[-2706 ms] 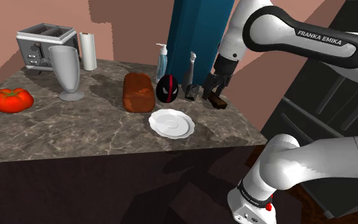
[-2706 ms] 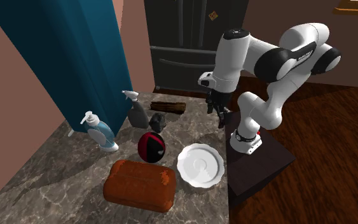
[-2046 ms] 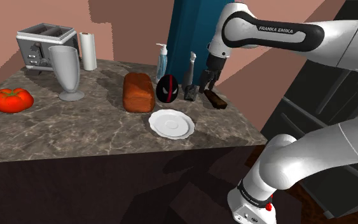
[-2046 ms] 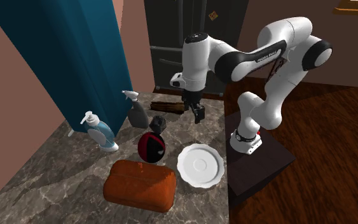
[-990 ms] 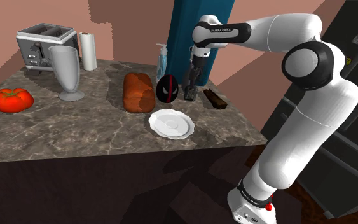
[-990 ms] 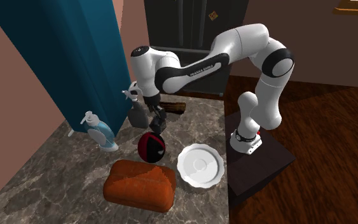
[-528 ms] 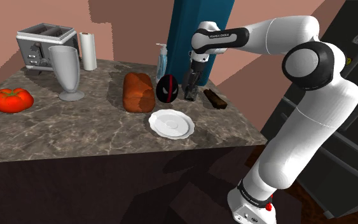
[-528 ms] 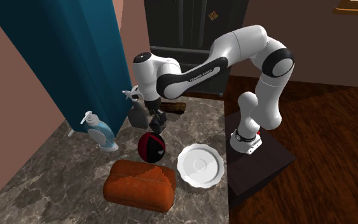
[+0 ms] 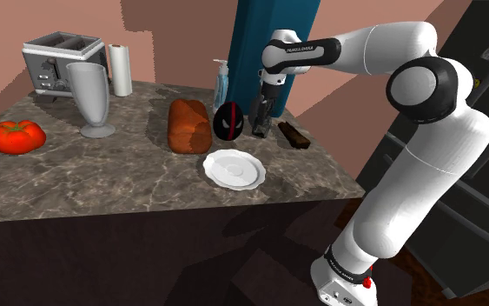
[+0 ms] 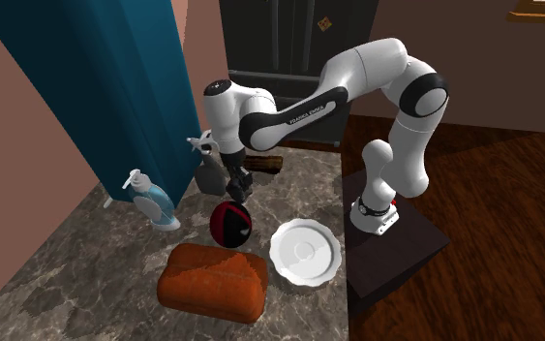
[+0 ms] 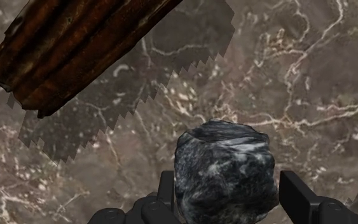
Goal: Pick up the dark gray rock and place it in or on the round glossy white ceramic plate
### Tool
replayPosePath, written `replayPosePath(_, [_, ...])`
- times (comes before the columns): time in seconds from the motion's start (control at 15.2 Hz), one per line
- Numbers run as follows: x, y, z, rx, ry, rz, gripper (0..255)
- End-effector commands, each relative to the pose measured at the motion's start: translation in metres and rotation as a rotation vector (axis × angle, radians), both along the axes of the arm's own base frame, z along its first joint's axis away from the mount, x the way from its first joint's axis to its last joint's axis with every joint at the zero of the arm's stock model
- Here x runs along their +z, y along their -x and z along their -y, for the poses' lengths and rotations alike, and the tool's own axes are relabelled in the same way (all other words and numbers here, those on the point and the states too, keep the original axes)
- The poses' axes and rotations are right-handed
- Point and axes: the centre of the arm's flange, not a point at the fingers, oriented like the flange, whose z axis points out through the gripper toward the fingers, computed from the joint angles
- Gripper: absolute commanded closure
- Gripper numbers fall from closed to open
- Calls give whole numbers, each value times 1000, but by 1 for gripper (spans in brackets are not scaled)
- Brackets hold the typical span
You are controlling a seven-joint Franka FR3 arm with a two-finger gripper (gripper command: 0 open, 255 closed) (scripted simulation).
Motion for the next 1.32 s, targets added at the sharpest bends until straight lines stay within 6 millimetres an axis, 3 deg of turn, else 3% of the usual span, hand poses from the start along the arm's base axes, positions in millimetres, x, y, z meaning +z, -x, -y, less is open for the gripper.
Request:
replayPosePath(0.0, [-9, 1, -1, 0, -6, -22, 255])
replayPosePath(0.4, [-13, 2, 0, 0, -6, -22, 255])
replayPosePath(1.25, [54, -1, 0, 0, -6, -22, 255])
